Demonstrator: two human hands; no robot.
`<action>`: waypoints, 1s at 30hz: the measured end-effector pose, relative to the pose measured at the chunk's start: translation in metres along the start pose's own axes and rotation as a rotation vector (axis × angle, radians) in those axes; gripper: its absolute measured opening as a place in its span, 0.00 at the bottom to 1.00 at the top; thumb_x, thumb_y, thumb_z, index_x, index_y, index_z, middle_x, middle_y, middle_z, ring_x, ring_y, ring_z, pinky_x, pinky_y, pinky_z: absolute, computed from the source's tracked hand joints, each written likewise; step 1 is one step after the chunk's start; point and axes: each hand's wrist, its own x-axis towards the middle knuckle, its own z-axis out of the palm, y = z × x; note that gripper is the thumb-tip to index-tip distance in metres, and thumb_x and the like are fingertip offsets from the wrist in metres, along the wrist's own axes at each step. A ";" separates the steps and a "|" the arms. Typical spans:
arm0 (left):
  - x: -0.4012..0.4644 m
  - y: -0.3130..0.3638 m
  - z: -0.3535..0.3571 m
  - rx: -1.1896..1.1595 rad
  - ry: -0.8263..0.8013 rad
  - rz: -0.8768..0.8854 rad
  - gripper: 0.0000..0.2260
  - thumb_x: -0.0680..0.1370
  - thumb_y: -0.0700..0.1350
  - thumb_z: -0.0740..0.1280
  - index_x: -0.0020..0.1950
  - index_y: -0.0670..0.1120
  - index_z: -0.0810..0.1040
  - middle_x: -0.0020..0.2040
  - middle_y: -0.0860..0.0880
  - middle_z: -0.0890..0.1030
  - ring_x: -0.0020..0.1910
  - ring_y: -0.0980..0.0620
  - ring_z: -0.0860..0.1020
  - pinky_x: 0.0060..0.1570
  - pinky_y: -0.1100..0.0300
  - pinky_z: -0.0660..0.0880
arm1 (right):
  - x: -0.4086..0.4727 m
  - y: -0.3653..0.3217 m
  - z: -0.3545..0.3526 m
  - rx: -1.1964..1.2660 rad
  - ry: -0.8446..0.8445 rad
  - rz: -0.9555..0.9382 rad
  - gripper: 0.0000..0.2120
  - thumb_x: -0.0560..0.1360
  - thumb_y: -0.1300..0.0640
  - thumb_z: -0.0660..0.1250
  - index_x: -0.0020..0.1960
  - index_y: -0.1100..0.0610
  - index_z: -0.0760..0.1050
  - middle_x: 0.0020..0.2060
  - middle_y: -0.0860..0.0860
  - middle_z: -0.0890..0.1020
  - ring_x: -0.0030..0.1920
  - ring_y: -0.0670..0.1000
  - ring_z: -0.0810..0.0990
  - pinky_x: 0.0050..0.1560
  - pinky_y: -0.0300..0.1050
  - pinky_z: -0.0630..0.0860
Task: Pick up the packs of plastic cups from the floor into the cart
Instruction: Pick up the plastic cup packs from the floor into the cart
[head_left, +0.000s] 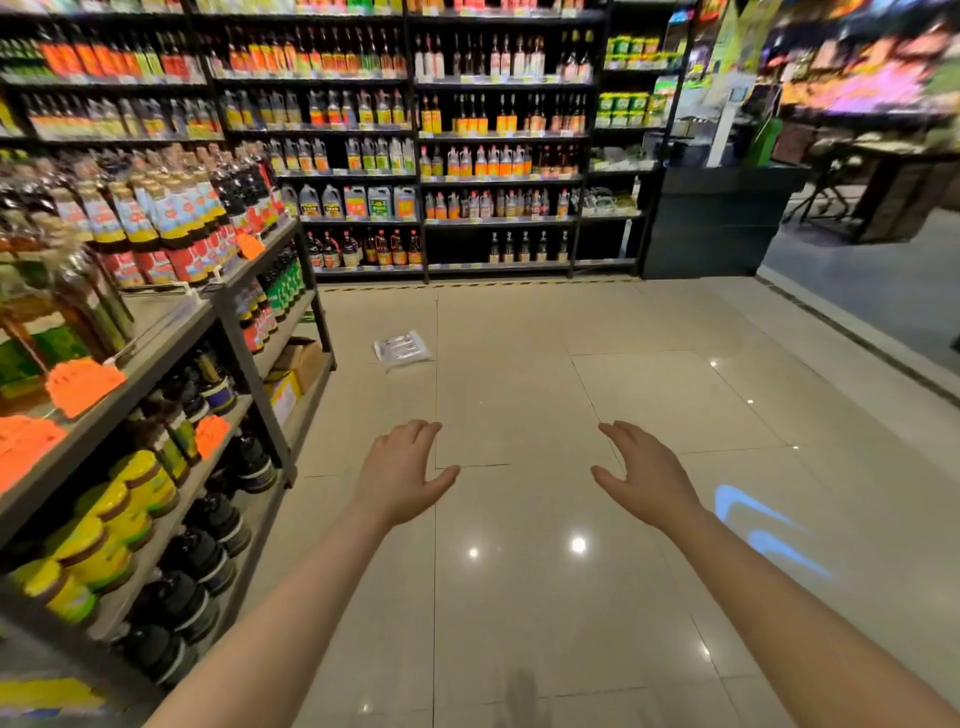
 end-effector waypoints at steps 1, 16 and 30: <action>0.013 -0.006 0.003 0.001 -0.010 0.000 0.33 0.74 0.65 0.54 0.72 0.47 0.65 0.67 0.48 0.71 0.64 0.48 0.70 0.61 0.52 0.68 | 0.015 0.002 0.002 0.006 0.001 0.002 0.29 0.76 0.46 0.63 0.75 0.51 0.61 0.73 0.51 0.64 0.72 0.52 0.63 0.71 0.49 0.61; 0.295 -0.050 0.061 -0.013 0.034 -0.054 0.39 0.68 0.68 0.45 0.72 0.47 0.66 0.66 0.49 0.72 0.65 0.48 0.70 0.60 0.53 0.67 | 0.317 0.062 0.034 0.034 -0.053 -0.056 0.31 0.76 0.45 0.62 0.76 0.51 0.58 0.74 0.52 0.62 0.73 0.53 0.62 0.70 0.47 0.62; 0.554 -0.141 0.100 -0.004 0.048 -0.088 0.34 0.71 0.66 0.51 0.71 0.47 0.67 0.64 0.49 0.73 0.63 0.48 0.71 0.58 0.52 0.69 | 0.599 0.064 0.062 0.020 -0.040 -0.110 0.31 0.75 0.45 0.63 0.75 0.51 0.59 0.73 0.50 0.65 0.71 0.52 0.64 0.67 0.49 0.66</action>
